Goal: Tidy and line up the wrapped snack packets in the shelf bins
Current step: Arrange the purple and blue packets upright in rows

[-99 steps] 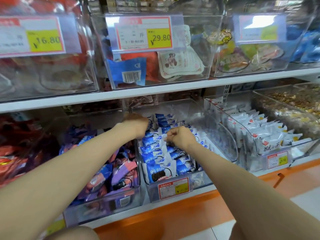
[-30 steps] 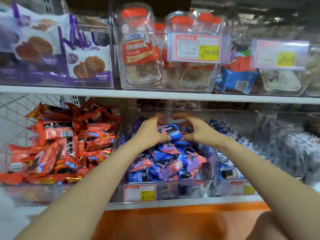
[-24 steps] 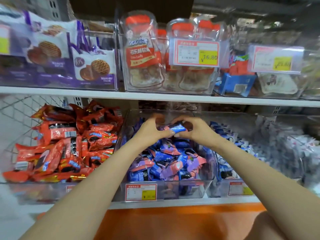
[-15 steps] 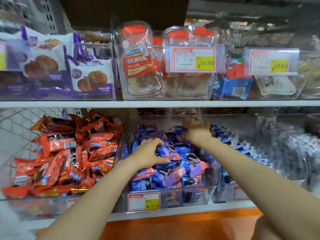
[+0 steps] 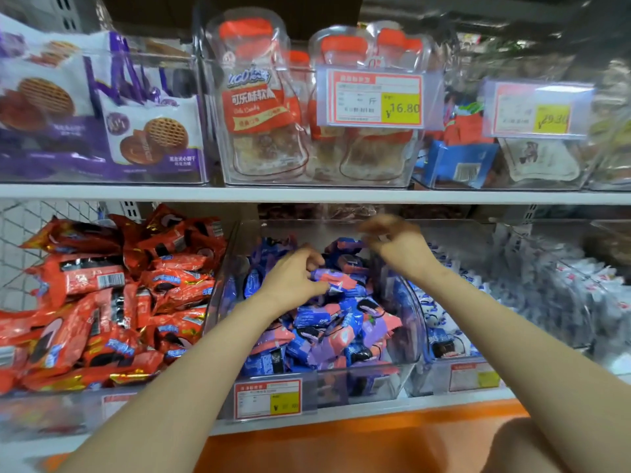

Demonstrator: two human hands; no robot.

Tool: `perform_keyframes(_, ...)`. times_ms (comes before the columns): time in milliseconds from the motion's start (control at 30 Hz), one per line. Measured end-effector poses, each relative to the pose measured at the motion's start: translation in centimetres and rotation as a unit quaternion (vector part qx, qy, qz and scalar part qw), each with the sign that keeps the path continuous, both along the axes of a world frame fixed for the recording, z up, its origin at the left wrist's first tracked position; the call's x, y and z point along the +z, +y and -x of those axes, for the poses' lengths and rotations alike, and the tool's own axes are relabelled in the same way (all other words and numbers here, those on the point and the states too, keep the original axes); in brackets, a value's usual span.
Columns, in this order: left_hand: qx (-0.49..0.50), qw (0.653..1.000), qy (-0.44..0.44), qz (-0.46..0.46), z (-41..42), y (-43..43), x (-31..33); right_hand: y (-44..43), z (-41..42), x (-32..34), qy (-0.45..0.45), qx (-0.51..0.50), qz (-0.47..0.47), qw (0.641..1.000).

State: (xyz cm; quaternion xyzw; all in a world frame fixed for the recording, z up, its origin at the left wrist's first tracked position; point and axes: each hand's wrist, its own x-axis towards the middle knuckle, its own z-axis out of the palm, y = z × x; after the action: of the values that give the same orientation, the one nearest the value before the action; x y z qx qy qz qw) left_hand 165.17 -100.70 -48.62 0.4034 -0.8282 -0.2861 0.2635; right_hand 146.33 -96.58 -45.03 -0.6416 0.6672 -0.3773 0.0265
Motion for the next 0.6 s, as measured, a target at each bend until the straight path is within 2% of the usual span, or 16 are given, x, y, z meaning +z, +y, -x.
perform_keyframes(167, 0.024, 0.996, 0.077, 0.029, 3.1, 1.1, 0.5, 0.4, 1.1, -0.8, -0.028, -0.022, 0.034, 0.999)
perform_keyframes(333, -0.108, 0.994, 0.015, -0.022, 4.0, 1.9, 0.2, 1.2, 1.7, -1.6, 0.005, 0.000, -0.010, 1.000)
perform_keyframes(433, -0.039, 0.996, 0.075, -0.041, 2.8, 1.1, 1.5, 1.7, 1.7, -1.5, 0.048, 0.019, -0.025, 0.998)
perform_keyframes(533, 0.062, 0.998, -0.008, 0.018, 0.6, -0.3, 2.1, 2.4, 1.6, -1.0, 0.085, 0.071, -0.074, 0.991)
perform_keyframes(600, 0.062, 0.994, -0.085, 0.006, -1.1, -0.9, 1.6, 2.7, 1.5, -1.0, 0.150, 0.118, -0.129, 0.973)
